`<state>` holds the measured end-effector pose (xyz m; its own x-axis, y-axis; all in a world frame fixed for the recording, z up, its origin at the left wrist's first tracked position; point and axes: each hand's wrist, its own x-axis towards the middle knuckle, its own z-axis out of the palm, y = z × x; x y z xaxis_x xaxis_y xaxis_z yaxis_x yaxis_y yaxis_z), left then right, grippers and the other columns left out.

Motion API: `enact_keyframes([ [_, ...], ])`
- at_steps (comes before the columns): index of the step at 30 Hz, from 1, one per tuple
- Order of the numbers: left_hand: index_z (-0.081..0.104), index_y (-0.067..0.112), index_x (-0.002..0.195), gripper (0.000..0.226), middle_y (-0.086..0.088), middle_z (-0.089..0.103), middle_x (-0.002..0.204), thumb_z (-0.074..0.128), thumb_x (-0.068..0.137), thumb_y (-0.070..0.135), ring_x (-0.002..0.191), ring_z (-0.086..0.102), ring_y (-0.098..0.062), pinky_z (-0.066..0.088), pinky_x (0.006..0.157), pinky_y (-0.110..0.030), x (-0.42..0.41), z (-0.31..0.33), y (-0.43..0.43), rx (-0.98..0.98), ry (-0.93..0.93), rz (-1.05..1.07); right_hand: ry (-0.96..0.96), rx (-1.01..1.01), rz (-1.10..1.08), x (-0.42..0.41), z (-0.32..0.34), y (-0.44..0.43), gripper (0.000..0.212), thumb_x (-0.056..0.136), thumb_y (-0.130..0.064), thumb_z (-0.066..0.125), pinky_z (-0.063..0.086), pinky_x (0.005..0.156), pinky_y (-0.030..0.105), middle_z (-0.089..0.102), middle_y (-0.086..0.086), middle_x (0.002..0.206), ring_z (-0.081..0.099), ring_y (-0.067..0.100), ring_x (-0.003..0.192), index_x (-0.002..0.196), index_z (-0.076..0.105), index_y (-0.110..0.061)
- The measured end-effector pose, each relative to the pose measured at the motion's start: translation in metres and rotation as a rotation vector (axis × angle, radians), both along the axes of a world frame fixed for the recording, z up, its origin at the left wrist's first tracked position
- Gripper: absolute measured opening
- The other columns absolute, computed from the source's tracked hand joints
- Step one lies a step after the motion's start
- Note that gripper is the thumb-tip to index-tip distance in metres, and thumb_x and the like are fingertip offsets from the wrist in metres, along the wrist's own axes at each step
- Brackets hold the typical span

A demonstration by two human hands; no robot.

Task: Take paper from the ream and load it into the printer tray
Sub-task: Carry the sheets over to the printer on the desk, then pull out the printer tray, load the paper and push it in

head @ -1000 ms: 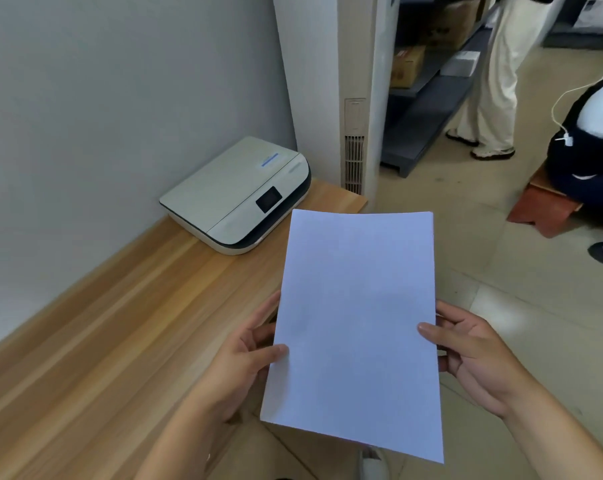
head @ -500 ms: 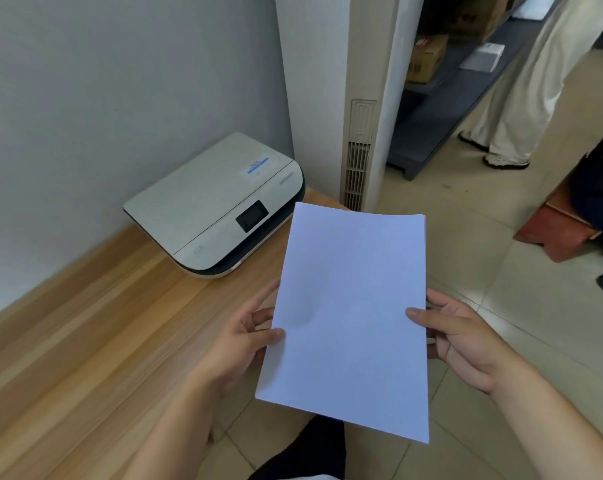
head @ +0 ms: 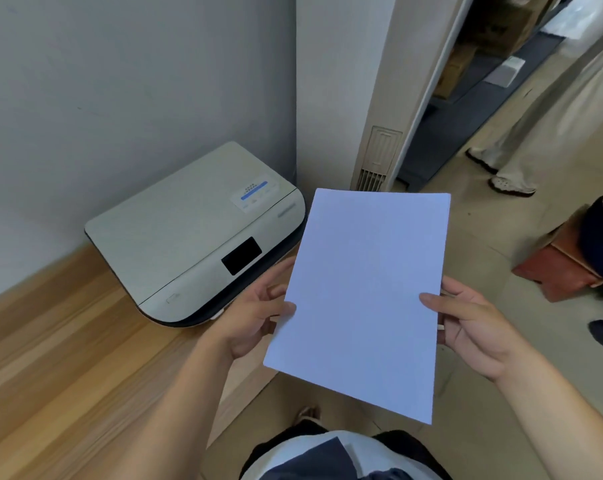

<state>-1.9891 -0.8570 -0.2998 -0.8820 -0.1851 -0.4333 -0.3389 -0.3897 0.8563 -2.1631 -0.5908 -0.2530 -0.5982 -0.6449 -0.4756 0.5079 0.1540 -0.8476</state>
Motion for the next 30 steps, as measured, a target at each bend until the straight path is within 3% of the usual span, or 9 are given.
enact_keyframes([
  [4, 0.046, 0.039, 0.145, 0.072, -0.007, 0.066, 0.134, 0.055, 0.092, -0.010, 0.096, 0.069, -0.022, 0.054, 0.062, -0.028, -0.023, 0.000, -0.008, -0.007, -0.025, 0.038, -0.006, 0.001, 0.053, -0.039, -0.005, -0.015, 0.041, 0.081, -0.010, 0.061, 0.058, 0.066, 0.035, 0.073, 0.011, 0.116, 0.071, 0.025, 0.089, 0.121, 0.067, -0.014],
  [7, 0.046, 0.035, 0.144, 0.070, -0.011, 0.067, 0.130, 0.056, 0.090, -0.009, 0.097, 0.065, -0.028, 0.052, 0.077, -0.040, -0.033, -0.003, -0.009, -0.008, -0.083, 0.188, -0.008, 0.013, 0.118, -0.073, -0.011, -0.031, 0.039, 0.083, -0.009, 0.060, 0.055, 0.073, 0.038, 0.072, 0.009, 0.118, 0.069, 0.026, 0.093, 0.122, 0.066, -0.015],
  [10, 0.051, 0.030, 0.138, 0.054, -0.007, 0.072, 0.125, 0.057, 0.093, 0.001, 0.111, 0.068, -0.035, 0.052, 0.093, -0.054, -0.036, -0.006, -0.004, 0.006, -0.136, 0.435, -0.026, -0.008, 0.154, -0.106, -0.015, -0.048, 0.036, 0.086, -0.006, 0.057, 0.055, 0.073, 0.038, 0.072, 0.008, 0.118, 0.069, 0.026, 0.093, 0.119, 0.067, -0.016],
  [12, 0.058, 0.026, 0.132, 0.043, -0.006, 0.074, 0.120, 0.062, 0.093, 0.009, 0.107, 0.071, -0.030, 0.060, 0.084, -0.045, -0.038, -0.007, 0.003, -0.008, -0.229, 0.657, -0.046, -0.026, 0.175, -0.130, -0.016, -0.056, 0.034, 0.087, -0.004, 0.056, 0.053, 0.075, 0.041, 0.073, 0.006, 0.116, 0.069, 0.026, 0.092, 0.116, 0.068, -0.017],
  [15, 0.066, 0.019, 0.120, 0.029, -0.009, 0.074, 0.115, 0.063, 0.093, 0.009, 0.095, 0.072, -0.025, 0.059, 0.065, -0.029, -0.044, -0.020, 0.019, -0.045, -0.387, 0.899, -0.074, -0.032, 0.221, -0.166, -0.018, -0.065, 0.033, 0.090, -0.004, 0.055, 0.053, 0.070, 0.037, 0.074, 0.005, 0.113, 0.072, 0.021, 0.086, 0.117, 0.067, -0.016],
  [22, 0.064, 0.019, 0.120, 0.027, -0.012, 0.066, 0.121, 0.060, 0.094, 0.011, 0.101, 0.066, -0.022, 0.059, 0.077, -0.031, -0.072, -0.067, 0.056, -0.122, -0.623, 0.771, -0.140, -0.035, 0.312, -0.224, -0.038, -0.079, 0.032, 0.092, -0.002, 0.052, 0.059, 0.061, 0.030, 0.075, 0.003, 0.109, 0.073, 0.018, 0.083, 0.116, 0.067, -0.016],
  [27, 0.064, 0.015, 0.124, 0.031, -0.008, 0.067, 0.120, 0.056, 0.095, 0.009, 0.105, 0.066, -0.024, 0.059, 0.077, -0.031, -0.090, -0.088, 0.059, -0.061, -0.668, 0.863, -0.197, 0.007, 0.364, -0.240, -0.048, -0.079, 0.030, 0.092, -0.001, 0.051, 0.059, 0.060, 0.032, 0.076, 0.004, 0.106, 0.073, 0.019, 0.083, 0.114, 0.068, -0.015],
  [30, 0.057, 0.013, 0.136, 0.042, -0.010, 0.060, 0.130, 0.056, 0.094, 0.008, 0.104, 0.060, -0.023, 0.054, 0.089, -0.036, -0.098, -0.100, 0.053, -0.222, -0.734, 0.839, -0.207, 0.034, 0.362, -0.245, -0.051, -0.077, 0.030, 0.092, -0.001, 0.051, 0.060, 0.060, 0.032, 0.075, 0.004, 0.107, 0.073, 0.019, 0.084, 0.114, 0.068, -0.014],
])
